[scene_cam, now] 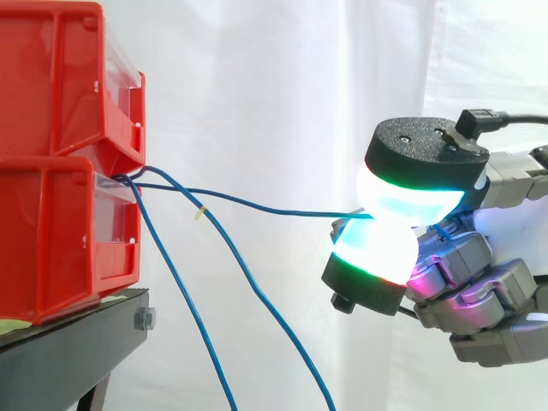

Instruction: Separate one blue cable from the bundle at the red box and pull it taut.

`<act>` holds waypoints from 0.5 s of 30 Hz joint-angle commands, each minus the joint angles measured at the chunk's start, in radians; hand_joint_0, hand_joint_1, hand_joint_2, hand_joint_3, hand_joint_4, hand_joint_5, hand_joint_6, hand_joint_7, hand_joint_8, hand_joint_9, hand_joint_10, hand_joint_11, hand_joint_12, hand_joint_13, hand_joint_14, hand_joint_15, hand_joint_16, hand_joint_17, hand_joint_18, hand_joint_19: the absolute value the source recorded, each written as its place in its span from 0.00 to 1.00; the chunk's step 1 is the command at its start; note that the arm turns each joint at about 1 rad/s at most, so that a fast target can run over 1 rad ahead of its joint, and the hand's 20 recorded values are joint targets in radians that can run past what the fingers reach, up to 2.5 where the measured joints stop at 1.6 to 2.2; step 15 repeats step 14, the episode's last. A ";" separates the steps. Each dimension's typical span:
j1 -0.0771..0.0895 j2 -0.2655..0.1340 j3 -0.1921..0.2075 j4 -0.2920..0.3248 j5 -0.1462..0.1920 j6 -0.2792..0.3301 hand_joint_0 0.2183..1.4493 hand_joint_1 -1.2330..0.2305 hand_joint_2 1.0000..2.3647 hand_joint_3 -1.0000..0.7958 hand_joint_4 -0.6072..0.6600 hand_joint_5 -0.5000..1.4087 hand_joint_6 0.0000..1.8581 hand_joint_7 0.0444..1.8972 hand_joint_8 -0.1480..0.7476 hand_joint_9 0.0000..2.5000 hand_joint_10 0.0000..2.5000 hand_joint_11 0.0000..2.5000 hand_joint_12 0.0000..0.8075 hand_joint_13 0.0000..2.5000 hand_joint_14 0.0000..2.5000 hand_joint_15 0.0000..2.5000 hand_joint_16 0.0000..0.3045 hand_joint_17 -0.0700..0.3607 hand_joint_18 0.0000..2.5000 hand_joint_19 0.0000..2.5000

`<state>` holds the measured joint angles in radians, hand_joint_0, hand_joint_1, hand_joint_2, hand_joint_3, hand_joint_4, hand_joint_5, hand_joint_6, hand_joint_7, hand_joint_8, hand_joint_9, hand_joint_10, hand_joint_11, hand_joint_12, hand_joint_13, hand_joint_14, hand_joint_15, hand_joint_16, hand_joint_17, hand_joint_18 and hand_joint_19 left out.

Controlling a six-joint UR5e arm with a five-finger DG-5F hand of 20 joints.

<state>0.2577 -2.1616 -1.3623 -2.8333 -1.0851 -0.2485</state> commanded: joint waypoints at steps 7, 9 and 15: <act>0.000 0.000 0.000 0.000 0.001 0.000 0.32 0.31 0.01 0.52 0.52 0.19 0.48 0.69 0.56 0.13 1.00 1.00 0.56 0.31 0.99 0.60 0.17 0.43 0.55 0.55; 0.000 0.000 0.000 0.000 0.001 0.000 0.32 0.31 0.01 0.52 0.52 0.19 0.47 0.69 0.55 0.13 1.00 1.00 0.57 0.31 0.99 0.60 0.17 0.43 0.55 0.55; 0.000 0.000 0.000 0.000 0.001 0.000 0.32 0.31 0.01 0.52 0.52 0.19 0.47 0.69 0.56 0.13 1.00 1.00 0.56 0.31 0.99 0.60 0.17 0.43 0.55 0.55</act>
